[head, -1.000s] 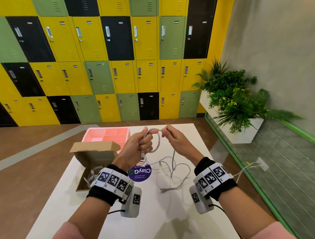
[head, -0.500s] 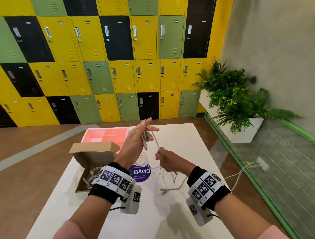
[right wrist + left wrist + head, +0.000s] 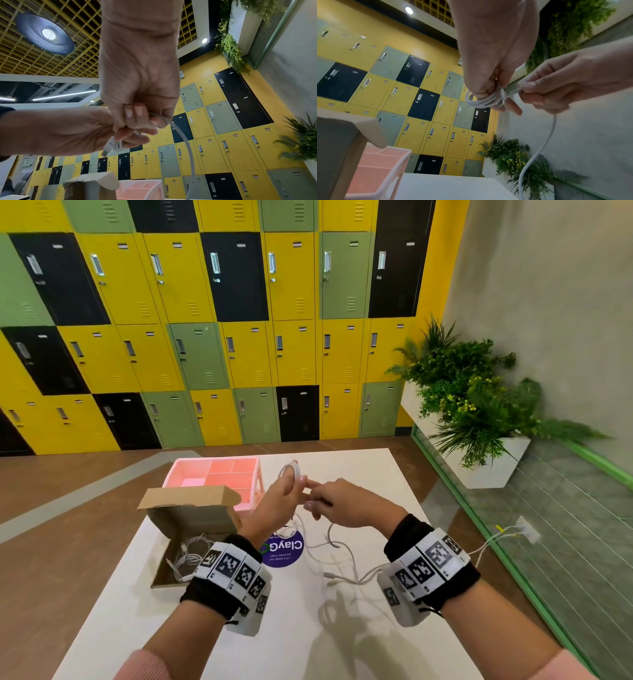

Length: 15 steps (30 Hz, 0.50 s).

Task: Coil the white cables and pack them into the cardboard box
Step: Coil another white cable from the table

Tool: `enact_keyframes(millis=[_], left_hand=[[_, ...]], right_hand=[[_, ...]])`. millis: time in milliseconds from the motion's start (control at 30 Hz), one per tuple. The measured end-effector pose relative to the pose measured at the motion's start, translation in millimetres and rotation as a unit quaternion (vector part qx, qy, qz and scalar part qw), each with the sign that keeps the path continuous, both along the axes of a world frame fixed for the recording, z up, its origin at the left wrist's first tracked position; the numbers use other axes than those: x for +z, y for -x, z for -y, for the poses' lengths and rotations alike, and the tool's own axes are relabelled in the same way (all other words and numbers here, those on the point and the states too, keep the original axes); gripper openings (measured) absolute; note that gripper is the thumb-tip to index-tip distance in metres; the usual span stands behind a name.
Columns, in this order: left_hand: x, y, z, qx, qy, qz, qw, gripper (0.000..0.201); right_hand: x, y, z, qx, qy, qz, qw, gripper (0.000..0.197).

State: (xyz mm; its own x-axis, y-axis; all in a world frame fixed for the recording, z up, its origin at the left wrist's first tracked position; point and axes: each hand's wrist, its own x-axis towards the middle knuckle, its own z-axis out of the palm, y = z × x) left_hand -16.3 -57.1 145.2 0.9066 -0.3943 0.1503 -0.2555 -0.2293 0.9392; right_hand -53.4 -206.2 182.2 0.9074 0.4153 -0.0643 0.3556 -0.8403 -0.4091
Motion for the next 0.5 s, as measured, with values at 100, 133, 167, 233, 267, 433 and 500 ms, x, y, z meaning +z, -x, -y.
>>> enact_keyframes(millis=[100,133,167,233,267,433,500], left_hand=[[-6.0,-3.8,-1.8,-0.003,-0.081,0.029,0.996,0.030],[-6.4,-2.4,-2.1,-0.018,-0.084,0.019,0.996,0.030],[-7.5,-0.9,-2.0,-0.035,-0.077,0.005,0.996,0.030],[-7.4,2.3,-2.8,-0.067,-0.062,-0.013,0.996,0.030],[-6.7,4.8,-3.1,-0.074,-0.056,-0.017,0.996,0.028],[-1.0,7.8,-3.9,-0.080,0.064,-0.104,0.989,0.034],[3.7,9.0,-3.7,-0.102,0.125,-0.153,0.975,0.037]], right_hand=[[0.4,-5.4,3.9,-0.015,-0.021,0.042,0.999,0.023],[1.4,-6.7,5.2,-0.022,-0.029,0.059,0.998,0.022],[2.7,-7.7,7.1,-0.026,-0.042,0.081,0.996,0.021],[6.6,-10.5,11.0,-0.029,-0.079,0.118,0.989,0.018],[8.9,-11.5,13.0,-0.031,-0.098,0.129,0.986,0.016],[11.7,-16.5,19.3,-0.039,-0.160,0.150,0.975,0.013],[11.9,-16.4,20.4,-0.037,-0.189,0.151,0.970,0.014]])
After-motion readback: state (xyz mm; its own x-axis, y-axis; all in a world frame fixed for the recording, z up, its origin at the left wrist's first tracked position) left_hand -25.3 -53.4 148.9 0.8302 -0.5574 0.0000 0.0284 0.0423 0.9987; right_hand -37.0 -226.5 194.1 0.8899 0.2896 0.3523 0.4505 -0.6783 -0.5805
